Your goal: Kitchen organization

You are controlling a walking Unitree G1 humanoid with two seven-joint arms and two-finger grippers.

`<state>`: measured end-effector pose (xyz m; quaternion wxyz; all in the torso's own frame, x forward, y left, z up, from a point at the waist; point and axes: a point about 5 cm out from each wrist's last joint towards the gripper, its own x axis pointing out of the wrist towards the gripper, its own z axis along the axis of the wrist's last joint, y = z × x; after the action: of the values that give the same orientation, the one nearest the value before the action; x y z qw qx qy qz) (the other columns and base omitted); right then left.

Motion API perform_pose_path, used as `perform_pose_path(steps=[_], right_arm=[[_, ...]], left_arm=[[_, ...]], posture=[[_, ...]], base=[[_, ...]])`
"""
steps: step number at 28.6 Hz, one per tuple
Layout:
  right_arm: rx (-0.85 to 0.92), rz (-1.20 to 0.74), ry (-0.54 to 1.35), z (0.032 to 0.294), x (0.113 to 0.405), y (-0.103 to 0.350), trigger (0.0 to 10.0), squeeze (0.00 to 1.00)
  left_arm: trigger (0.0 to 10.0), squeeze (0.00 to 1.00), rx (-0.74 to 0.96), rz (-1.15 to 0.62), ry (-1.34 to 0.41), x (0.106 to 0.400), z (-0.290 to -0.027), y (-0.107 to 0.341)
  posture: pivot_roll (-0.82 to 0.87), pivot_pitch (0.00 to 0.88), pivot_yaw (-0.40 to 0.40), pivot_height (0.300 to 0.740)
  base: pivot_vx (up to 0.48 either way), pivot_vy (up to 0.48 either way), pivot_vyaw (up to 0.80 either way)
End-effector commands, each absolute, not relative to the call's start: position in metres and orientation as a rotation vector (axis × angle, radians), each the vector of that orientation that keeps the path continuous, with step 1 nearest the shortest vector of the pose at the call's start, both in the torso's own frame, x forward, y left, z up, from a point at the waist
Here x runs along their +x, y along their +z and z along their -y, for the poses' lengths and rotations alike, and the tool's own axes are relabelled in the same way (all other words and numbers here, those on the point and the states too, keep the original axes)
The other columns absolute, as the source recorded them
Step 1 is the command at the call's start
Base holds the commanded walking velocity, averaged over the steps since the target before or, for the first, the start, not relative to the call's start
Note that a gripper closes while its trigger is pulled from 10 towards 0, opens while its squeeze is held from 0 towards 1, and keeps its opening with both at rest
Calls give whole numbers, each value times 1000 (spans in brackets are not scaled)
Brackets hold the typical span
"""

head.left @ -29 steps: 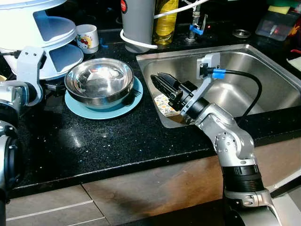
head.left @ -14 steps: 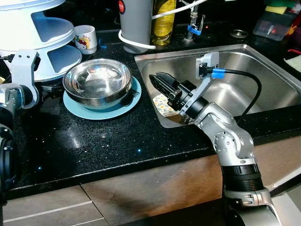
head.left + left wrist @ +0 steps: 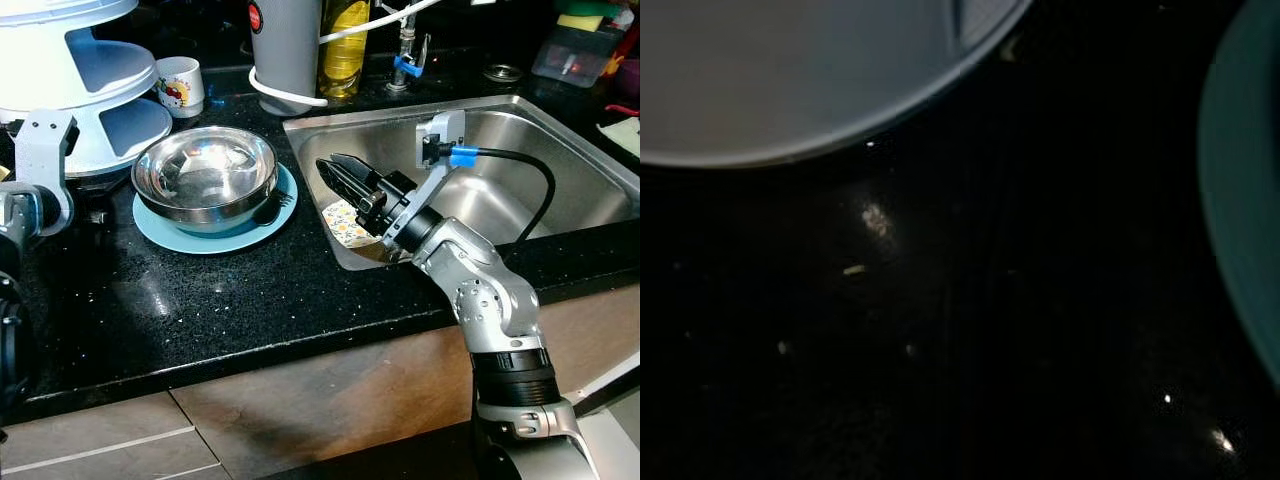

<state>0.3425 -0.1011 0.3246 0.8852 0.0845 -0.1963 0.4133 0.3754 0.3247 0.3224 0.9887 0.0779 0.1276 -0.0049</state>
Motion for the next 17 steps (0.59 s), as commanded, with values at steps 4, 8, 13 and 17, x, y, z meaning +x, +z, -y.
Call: perform_pose_path(steps=[4, 8, 13, 17], right_arm=[[156, 417, 877, 97, 342, 326, 10000, 0], [157, 415, 877, 97, 342, 326, 10000, 0], [161, 422, 873, 98, 341, 329, 10000, 0], [163, 425, 871, 99, 341, 330, 10000, 0]], left_arm=[[0, 0, 191, -465, 36, 363, -344, 281], [0, 0, 232, -478, 29, 362, -347, 283], [0, 0, 321, -422, 67, 358, -355, 307], [0, 0, 341, -345, 68, 355, -355, 335]], posture=[[29, 274, -6, 740], [28, 270, -6, 740], [23, 264, -1, 740], [22, 263, 0, 740]], base=[[0, 0, 0], [0, 0, 0], [0, 0, 0], [0, 0, 0]])
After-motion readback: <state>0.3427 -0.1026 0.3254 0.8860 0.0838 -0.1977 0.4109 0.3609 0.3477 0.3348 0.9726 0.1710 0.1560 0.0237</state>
